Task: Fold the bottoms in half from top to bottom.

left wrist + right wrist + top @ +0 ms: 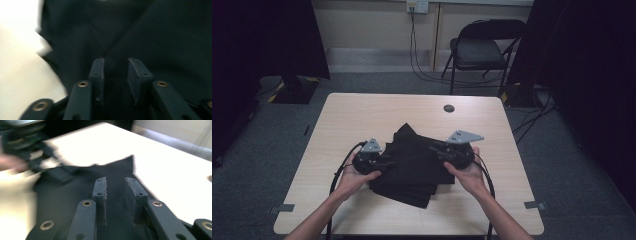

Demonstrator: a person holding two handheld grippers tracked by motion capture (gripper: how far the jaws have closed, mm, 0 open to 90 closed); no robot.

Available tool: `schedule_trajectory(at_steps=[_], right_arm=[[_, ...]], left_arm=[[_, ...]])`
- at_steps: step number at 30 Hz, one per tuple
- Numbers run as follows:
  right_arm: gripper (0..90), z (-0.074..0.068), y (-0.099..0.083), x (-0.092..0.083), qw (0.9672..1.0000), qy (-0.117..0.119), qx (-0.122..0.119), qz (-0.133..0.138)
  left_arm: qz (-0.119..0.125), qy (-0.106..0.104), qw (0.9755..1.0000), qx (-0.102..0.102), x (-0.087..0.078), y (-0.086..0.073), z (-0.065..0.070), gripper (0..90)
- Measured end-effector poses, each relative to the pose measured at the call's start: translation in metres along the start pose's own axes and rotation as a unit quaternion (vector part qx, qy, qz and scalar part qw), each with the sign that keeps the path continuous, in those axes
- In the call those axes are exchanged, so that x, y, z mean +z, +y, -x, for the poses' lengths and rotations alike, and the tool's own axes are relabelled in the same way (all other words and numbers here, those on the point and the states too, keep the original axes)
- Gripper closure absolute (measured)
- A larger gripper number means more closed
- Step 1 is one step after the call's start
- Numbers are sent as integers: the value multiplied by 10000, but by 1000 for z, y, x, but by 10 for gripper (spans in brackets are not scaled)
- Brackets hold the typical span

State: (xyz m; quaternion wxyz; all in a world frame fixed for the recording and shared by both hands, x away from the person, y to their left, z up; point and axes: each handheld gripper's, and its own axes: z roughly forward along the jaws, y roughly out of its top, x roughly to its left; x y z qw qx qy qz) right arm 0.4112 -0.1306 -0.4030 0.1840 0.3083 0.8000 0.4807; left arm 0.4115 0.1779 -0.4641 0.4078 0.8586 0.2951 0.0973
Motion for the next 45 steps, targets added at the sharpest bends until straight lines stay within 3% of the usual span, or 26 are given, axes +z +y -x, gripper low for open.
schedule_trajectory(at_steps=[2,4,7,9,12,14,16,17,18,21,22,24,26,29,31,34,37,39,41,45], right_arm=[[741,12,-1,18,9995,30,200,-227],[738,17,-10,31,9984,49,296,-477],[708,8,-27,34,9960,433,339,-707],[677,-8,-37,24,9948,625,212,-774],[650,-30,-49,2,9931,803,-12,-857],[611,-40,-60,-9,9921,792,-36,-970],[599,-45,-71,-18,9916,803,-77,-1013],[589,-46,-77,-20,9915,789,-42,-1031],[585,-46,-81,-22,9915,761,-21,-1057],[582,-46,-96,-22,9891,736,-5,-1272],[581,-46,-97,-22,9882,765,17,-1325],[523,-45,-94,-23,9883,777,8,-1316],[490,-40,-86,-23,9905,692,76,-1187],[463,-26,-67,-18,9954,459,167,-827],[436,-17,-50,-7,9970,366,223,-640],[385,-5,-23,23,9974,412,222,-545],[330,5,-2,60,9962,591,206,-605],[283,9,6,87,9946,689,157,-763],[254,11,7,110,9923,735,72,-999],[245,11,-2,137,9872,745,-108,-1404]], left_arm=[[-182,-166,9996,116,-2,-5,9,693],[-169,-506,9985,113,-9,-11,15,687],[-126,-834,9964,81,-16,-19,23,605],[-13,-813,9967,14,-19,-17,25,502],[324,-755,9965,-119,-24,-7,24,466],[464,-509,9976,-98,-25,0,20,476],[409,-225,9988,-169,-21,1,15,512],[337,-191,9989,-247,-18,-1,13,511],[161,-301,9990,-276,-14,-4,13,505],[-264,-480,9984,-118,-11,-15,23,493],[-364,-551,9976,-189,-13,-19,25,486],[-525,-494,9970,-285,-15,-24,25,454],[-438,-436,9974,-366,-17,-24,23,364],[-94,-380,9985,-390,-20,-16,20,399],[158,-371,9981,-474,-20,-6,19,429],[321,-598,9967,-453,-14,9,29,468],[151,-709,9970,-265,2,11,42,450],[-30,-732,9969,-287,13,6,45,418],[-269,-647,9969,-361,24,-3,46,401],[-289,-649,9966,-407,28,-5,44,398]])
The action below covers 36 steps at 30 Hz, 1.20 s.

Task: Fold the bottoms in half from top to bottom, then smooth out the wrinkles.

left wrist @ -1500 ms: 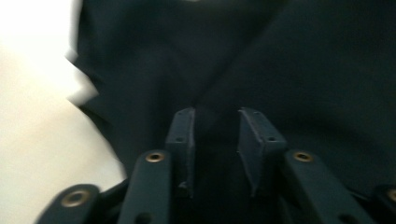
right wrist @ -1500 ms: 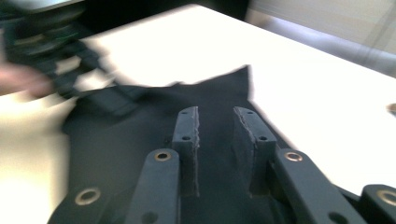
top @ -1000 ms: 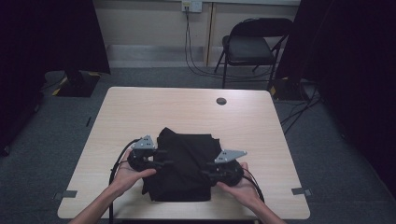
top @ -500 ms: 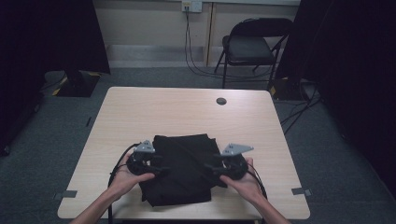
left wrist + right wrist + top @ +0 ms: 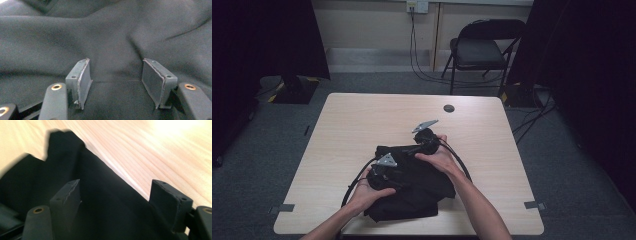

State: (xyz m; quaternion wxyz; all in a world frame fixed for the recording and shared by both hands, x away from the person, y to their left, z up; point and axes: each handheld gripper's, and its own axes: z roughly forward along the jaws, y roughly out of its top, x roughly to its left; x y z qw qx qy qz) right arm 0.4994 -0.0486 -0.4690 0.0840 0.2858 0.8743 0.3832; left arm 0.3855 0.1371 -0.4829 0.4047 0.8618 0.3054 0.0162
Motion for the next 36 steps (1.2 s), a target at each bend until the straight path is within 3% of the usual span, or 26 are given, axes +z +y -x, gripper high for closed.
schedule_trajectory(at_steps=[3,6,7,12,13,14,17,19,20,25,31,34,36], right_arm=[[215,6,-2,12,9999,-28,87,-108],[182,8,-4,22,9996,-85,14,-280],[165,8,-5,23,9995,-89,3,-311],[163,12,-11,25,9997,-14,67,-218],[180,11,-11,25,9998,22,65,-199],[252,10,-12,23,9998,81,13,-189],[554,9,-15,15,9980,594,-63,-229],[710,9,-19,12,9959,860,106,-259],[745,9,-21,10,9950,953,162,-257],[792,9,-23,-5,9953,945,172,-78],[816,11,-8,-36,9950,847,202,480],[818,11,-3,-43,9958,765,96,502],[818,11,-1,-44,9962,715,63,498]], left_arm=[[-17,14,10000,42,1,-1,0,405],[-7,25,10000,56,2,-1,-2,422],[-44,90,9998,164,2,0,-2,440],[-45,111,9998,179,2,0,-2,454],[-41,142,9997,171,2,-1,-2,459],[-31,170,9997,172,2,-1,-2,476],[-27,188,9996,196,2,-1,-1,483],[-34,210,9995,218,2,-1,-1,490],[-33,221,9995,231,2,-1,-1,499],[-20,278,9990,353,3,0,-6,569],[100,536,9980,307,12,14,-24,578],[321,682,9970,181,15,16,-29,534],[324,882,9948,380,10,19,-26,442]])
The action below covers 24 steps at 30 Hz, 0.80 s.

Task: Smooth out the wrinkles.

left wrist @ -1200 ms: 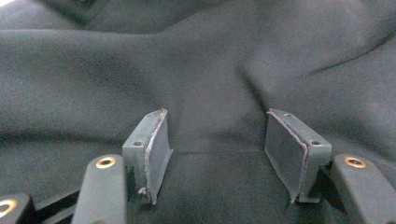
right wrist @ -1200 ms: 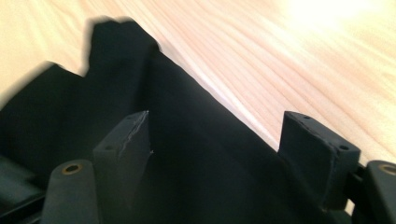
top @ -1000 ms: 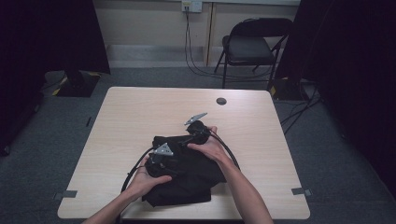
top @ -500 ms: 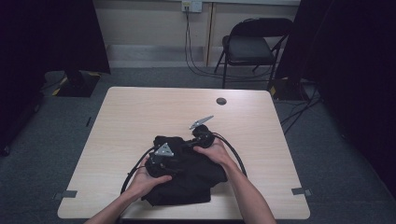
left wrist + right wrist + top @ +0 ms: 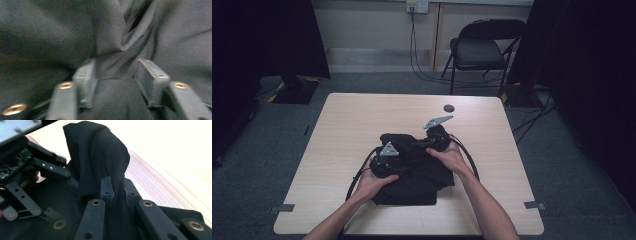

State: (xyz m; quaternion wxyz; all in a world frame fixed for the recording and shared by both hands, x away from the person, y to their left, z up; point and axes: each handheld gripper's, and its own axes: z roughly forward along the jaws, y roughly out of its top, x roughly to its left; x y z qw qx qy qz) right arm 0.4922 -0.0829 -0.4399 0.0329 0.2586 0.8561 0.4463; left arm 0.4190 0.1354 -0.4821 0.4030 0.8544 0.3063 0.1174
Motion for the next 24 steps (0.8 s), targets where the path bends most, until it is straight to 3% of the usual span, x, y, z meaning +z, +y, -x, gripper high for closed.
schedule_trajectory(at_steps=[2,4,5,8,9,11,14,16,21,24], right_arm=[[818,2,0,-1,10000,-22,39,66],[818,6,0,-3,9998,-30,117,149],[819,6,0,-3,9998,-21,140,167],[819,8,1,-6,9997,-61,130,182],[819,8,1,-6,9997,-67,111,187],[819,9,2,-7,9995,-92,153,242],[818,9,2,-8,9994,-113,164,270],[819,7,2,-9,9994,-143,134,272],[820,-6,7,-18,9991,-65,-46,416],[819,-19,11,-27,9984,18,-238,506]], left_arm=[[10,-100,9999,-48,-15,8,2,395],[355,-210,9991,65,-35,16,7,389],[469,-395,9981,87,-51,21,13,392],[316,-756,9959,380,-67,19,26,432],[104,-877,9950,465,-67,14,32,432],[32,-953,9942,488,-63,6,39,432],[-121,-780,9961,389,-45,-8,42,401],[-250,-551,9972,436,-33,-15,40,401],[-209,-226,9980,557,-24,-15,36,449],[-111,-52,9989,453,-19,-14,34,453]])
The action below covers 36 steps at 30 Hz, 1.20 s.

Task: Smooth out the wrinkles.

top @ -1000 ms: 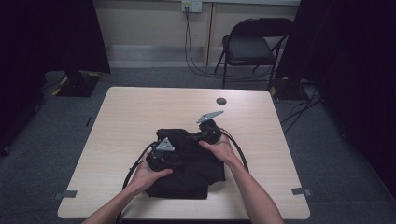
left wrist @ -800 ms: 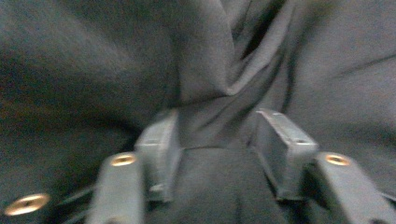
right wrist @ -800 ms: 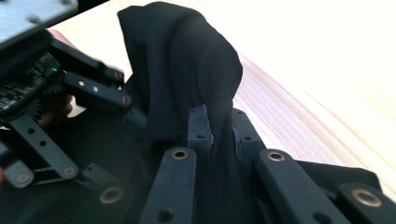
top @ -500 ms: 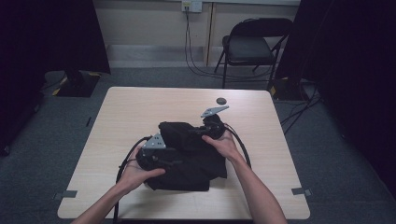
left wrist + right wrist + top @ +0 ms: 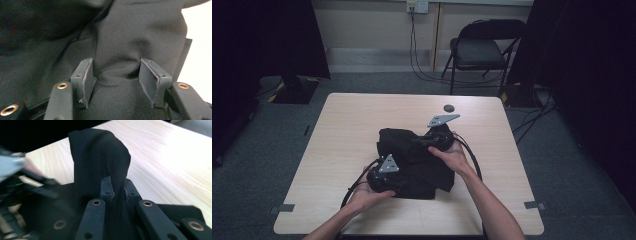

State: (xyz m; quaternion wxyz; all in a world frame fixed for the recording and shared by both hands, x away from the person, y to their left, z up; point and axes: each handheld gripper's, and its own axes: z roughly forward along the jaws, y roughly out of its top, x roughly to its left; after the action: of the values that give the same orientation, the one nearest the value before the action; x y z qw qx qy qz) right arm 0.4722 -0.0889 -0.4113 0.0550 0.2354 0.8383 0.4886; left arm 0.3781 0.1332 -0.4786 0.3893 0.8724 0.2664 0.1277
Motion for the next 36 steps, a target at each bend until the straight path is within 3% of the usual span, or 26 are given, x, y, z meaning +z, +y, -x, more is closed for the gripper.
schedule_trajectory(at_steps=[3,5,9,11,15,17,20,22,25,27,32,34,36], right_arm=[[819,-15,-3,-7,9999,111,-95,35],[820,-25,-9,-12,9998,86,-159,-6],[817,-38,-27,-17,9999,92,-135,-43],[812,-46,-39,-14,9996,71,-139,-218],[777,-57,-56,-10,9993,-116,-137,-327],[715,-59,-65,-11,9992,-169,21,-358],[713,-60,-77,-11,9983,-249,126,-514],[714,-62,-85,-12,9984,-289,102,-484],[719,-63,-91,-12,9983,-361,202,-409],[719,-65,-91,-9,9980,-438,80,-458],[721,-65,-88,-5,9961,-734,5,-494],[701,-63,-86,-2,9955,-828,-16,-467],[662,-59,-85,1,9962,-756,-36,-427]], left_arm=[[266,303,9992,80,5,-4,-1,460],[459,360,9981,174,7,-8,0,459],[535,342,9978,195,8,-9,-1,464],[559,357,9975,236,8,-10,-1,464],[641,301,9972,251,8,-11,-5,466],[652,258,9972,261,7,-10,-7,467],[651,214,9974,200,3,-10,-9,470],[632,246,9975,199,-5,-9,-10,474],[654,272,9975,8,-21,-10,-14,467],[730,346,9967,-23,-36,-12,-17,474],[1262,505,9901,-350,-78,-7,-26,457],[1448,434,9882,-249,-87,2,-27,443],[1473,456,9879,-180,-90,16,-28,432]])
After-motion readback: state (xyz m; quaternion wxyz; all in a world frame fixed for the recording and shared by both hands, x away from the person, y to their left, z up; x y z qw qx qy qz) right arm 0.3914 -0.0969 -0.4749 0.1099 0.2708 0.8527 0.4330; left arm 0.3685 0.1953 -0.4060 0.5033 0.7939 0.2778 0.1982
